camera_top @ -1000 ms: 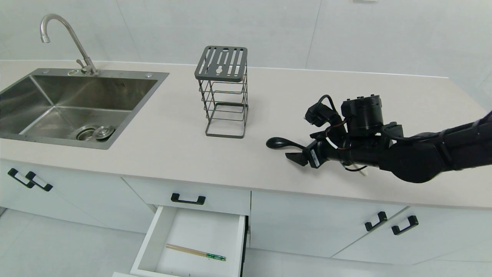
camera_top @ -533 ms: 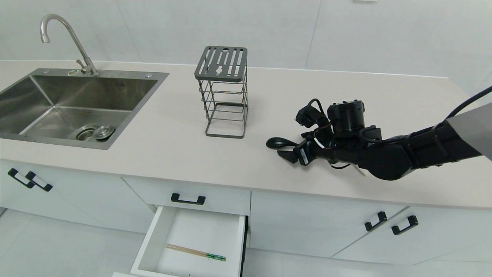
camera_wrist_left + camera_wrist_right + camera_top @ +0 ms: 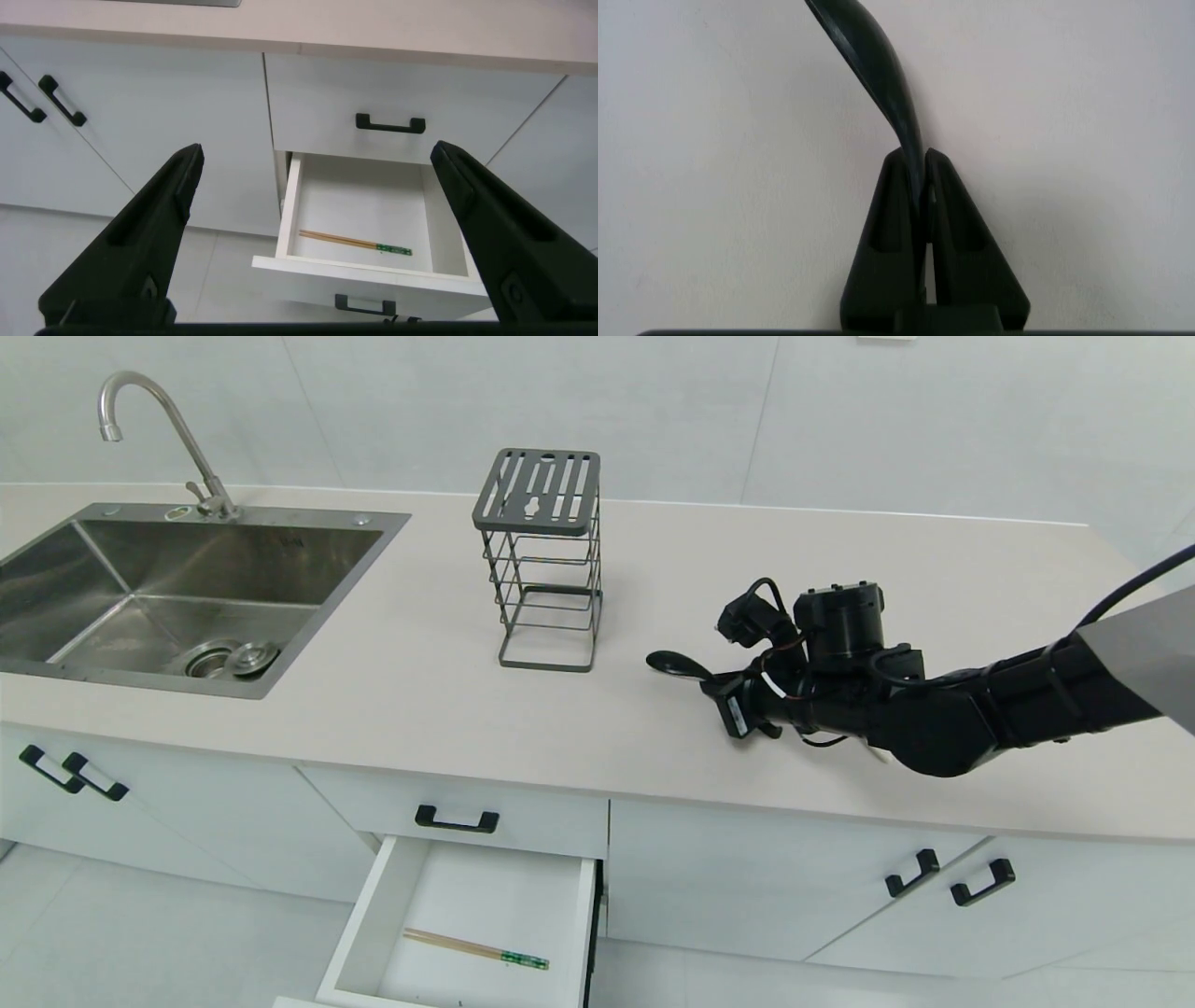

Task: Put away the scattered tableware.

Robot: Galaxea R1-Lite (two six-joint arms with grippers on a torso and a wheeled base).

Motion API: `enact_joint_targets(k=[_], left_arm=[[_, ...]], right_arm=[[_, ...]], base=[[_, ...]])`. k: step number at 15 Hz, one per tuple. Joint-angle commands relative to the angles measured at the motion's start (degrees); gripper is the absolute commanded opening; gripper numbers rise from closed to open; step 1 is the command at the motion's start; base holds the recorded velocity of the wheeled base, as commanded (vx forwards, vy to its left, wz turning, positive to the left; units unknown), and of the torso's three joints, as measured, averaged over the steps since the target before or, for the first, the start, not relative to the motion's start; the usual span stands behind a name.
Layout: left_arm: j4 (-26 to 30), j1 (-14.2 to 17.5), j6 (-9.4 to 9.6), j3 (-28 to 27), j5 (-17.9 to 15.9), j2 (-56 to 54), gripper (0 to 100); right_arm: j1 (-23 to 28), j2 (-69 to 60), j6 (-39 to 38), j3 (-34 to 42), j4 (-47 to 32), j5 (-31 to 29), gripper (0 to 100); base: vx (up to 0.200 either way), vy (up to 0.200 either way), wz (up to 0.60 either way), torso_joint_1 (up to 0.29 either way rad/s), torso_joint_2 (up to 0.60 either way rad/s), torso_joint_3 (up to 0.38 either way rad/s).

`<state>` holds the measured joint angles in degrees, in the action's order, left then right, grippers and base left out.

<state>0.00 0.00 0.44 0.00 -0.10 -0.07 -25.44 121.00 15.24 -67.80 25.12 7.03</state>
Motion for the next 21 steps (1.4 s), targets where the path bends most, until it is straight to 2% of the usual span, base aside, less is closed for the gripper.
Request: enact_joint_targets(k=[1, 3, 7, 11, 12, 13, 15, 21], left_arm=[[0.0, 0.0, 0.0, 0.0, 0.01, 0.07, 100], [0.0, 0.0, 0.0, 0.0, 0.01, 0.07, 100], [0.09, 0.0, 0.0, 0.0, 0.01, 0.07, 100], [0.0, 0.0, 0.0, 0.0, 0.01, 0.07, 100], [0.0, 0.0, 0.0, 0.0, 0.01, 0.07, 100], [0.0, 0.0, 0.0, 0.0, 0.01, 0.07, 100], [0.0, 0.0, 0.0, 0.0, 0.01, 0.07, 100], [0.0, 0.0, 0.0, 0.0, 0.01, 0.07, 100]], right_arm=[[-0.13, -0.07, 0.05, -0.66, -0.16, 0.09, 0], [-1.01, -2.62, 0.14, -1.54, -0.08, 0.35, 0], [-7.52, -7.45, -1.7, -0.75, 3.97, 2.81, 0], [-17.71, -15.62, -6.71, 8.13, 4.14, 2.37, 0], [-18.42, -16.15, -6.98, 8.92, 4.14, 2.37, 0], [-22.9, -18.79, -7.94, 14.02, 4.14, 1.84, 0], [-28.44, -21.25, -9.61, 19.73, 5.64, -0.18, 0], [-33.36, -20.37, -14.8, 20.17, 7.66, -0.35, 0]], base=[[0.0, 0.0, 0.0, 0.0, 0.0, 0.0], [0.0, 0.0, 0.0, 0.0, 0.0, 0.0], [0.0, 0.0, 0.0, 0.0, 0.0, 0.0], [0.0, 0.0, 0.0, 0.0, 0.0, 0.0], [0.0, 0.0, 0.0, 0.0, 0.0, 0.0], [0.0, 0.0, 0.0, 0.0, 0.0, 0.0], [0.0, 0.0, 0.0, 0.0, 0.0, 0.0], [0.0, 0.0, 0.0, 0.0, 0.0, 0.0]])
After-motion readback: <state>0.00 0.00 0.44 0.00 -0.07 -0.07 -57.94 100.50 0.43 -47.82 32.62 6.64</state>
